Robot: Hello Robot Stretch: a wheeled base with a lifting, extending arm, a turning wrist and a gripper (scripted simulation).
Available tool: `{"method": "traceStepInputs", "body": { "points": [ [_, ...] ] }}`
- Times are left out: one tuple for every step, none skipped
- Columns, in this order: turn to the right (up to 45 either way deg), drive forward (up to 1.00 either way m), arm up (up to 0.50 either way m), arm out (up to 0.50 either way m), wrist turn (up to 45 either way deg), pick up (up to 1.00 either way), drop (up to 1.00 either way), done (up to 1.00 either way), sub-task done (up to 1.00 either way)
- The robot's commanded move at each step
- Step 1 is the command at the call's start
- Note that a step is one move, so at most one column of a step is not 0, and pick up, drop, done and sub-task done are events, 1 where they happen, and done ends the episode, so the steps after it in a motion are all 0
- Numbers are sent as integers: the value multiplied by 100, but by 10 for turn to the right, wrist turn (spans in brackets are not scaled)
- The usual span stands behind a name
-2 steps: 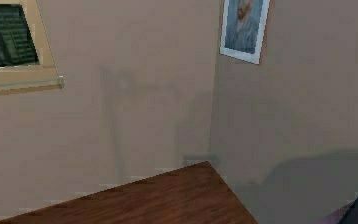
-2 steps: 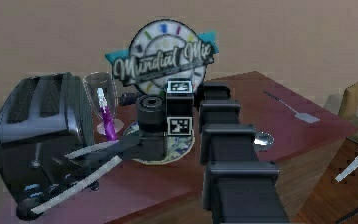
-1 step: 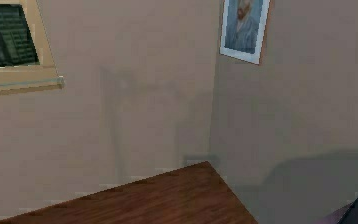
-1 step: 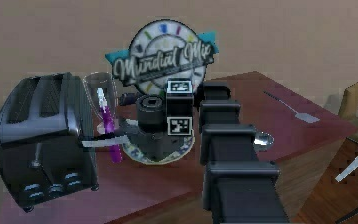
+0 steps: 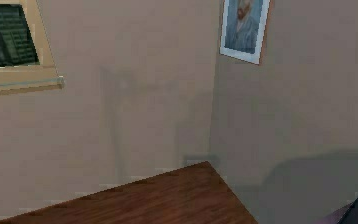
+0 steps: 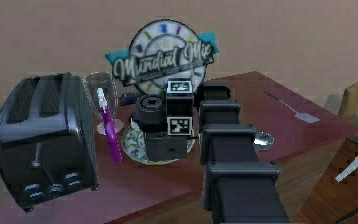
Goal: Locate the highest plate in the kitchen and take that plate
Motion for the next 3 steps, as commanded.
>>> {"method": "traceStepInputs", "body": {
  "points": [
    [0,0,-14,0,0,0,0,0,0],
    [0,0,0,0,0,100,0,0,0],
    [0,0,10,0,0,0,0,0,0]
  ]
}}
